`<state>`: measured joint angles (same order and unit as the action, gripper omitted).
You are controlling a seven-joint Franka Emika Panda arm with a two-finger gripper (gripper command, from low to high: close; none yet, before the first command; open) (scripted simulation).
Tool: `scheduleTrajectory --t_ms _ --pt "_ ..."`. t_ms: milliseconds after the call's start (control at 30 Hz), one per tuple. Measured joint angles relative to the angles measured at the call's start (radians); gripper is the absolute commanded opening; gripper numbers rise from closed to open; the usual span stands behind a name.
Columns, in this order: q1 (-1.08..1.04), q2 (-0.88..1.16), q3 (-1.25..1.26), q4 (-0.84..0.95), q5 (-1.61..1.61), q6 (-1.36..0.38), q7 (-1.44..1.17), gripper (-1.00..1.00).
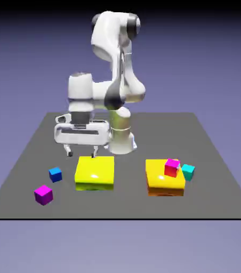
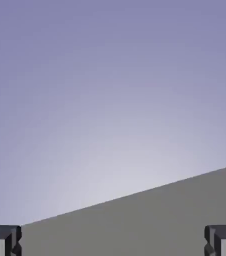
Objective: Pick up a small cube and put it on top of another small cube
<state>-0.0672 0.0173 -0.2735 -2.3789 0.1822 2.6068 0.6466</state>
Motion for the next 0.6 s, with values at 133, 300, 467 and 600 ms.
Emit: scheduleTrajectory --t_ms 133,300,467,600 --pt "-0.011 0.145 -0.068 0.106 0.045 -0.106 -0.023 0.0" --pt "-0.033 0.326 -0.152 0.239 0.101 -0.239 -0.052 0.0" --pt "-0.055 0.507 -0.236 0.372 0.157 -0.372 -0.082 0.0" --pt "-0.074 0.595 -0.24 0.405 0.196 -0.37 -0.104 0.0"
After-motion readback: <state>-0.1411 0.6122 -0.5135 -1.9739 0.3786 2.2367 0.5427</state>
